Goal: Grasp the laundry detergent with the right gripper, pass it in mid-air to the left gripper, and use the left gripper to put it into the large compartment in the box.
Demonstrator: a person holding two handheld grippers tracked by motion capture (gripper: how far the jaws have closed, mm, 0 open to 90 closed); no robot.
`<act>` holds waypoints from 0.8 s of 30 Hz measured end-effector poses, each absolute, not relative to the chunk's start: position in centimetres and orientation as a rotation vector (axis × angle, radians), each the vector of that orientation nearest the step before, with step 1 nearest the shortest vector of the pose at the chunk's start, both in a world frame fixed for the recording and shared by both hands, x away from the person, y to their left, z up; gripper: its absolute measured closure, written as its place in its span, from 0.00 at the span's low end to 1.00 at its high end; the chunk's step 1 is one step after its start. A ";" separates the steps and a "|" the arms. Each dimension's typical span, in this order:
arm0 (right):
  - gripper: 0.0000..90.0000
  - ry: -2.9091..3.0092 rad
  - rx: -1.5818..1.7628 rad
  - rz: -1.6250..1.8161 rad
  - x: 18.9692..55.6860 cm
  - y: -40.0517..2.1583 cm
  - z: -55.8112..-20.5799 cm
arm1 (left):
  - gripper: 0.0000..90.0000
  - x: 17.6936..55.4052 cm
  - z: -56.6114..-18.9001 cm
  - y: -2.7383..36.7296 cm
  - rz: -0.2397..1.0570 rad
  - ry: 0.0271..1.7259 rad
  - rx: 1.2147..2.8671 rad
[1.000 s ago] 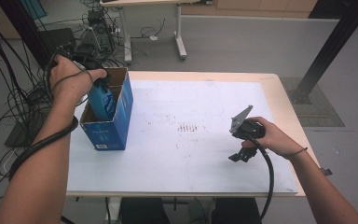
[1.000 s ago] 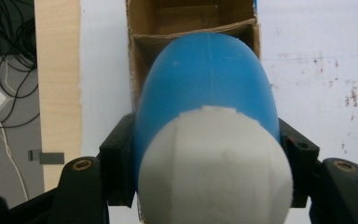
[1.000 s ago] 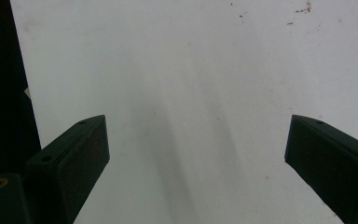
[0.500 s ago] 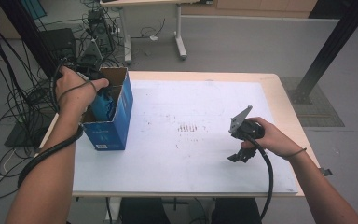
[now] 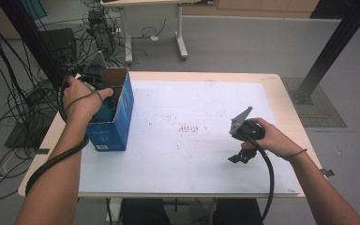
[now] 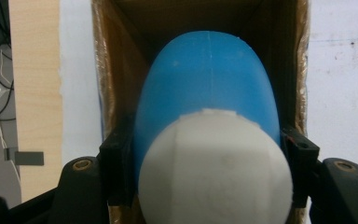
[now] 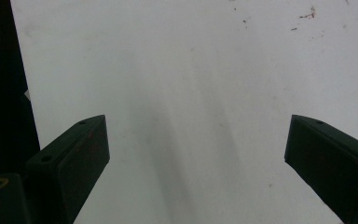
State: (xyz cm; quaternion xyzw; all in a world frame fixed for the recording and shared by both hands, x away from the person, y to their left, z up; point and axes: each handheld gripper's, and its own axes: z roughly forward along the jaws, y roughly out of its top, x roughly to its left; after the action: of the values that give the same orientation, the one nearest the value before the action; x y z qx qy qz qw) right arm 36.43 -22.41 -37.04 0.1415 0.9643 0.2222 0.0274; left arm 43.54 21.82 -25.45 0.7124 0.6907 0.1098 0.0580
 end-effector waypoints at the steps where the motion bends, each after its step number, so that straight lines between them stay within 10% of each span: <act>1: 0.07 2.976 0.441 0.684 36.4 -22.4 -37.0 | 0.42 43.6 -25.6 21.8 0.327 2.095 2.162; 24: 0.07 2.975 0.443 0.690 36.4 -22.4 -37.0 | 0.41 43.8 -27.3 21.7 0.300 2.109 2.182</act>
State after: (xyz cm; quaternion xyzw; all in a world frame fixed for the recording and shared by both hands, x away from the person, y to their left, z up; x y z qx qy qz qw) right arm 36.39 -22.38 -37.04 0.1436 0.9637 0.2234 0.0278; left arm 43.76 21.73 -27.31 0.7148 0.6909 0.0981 0.0460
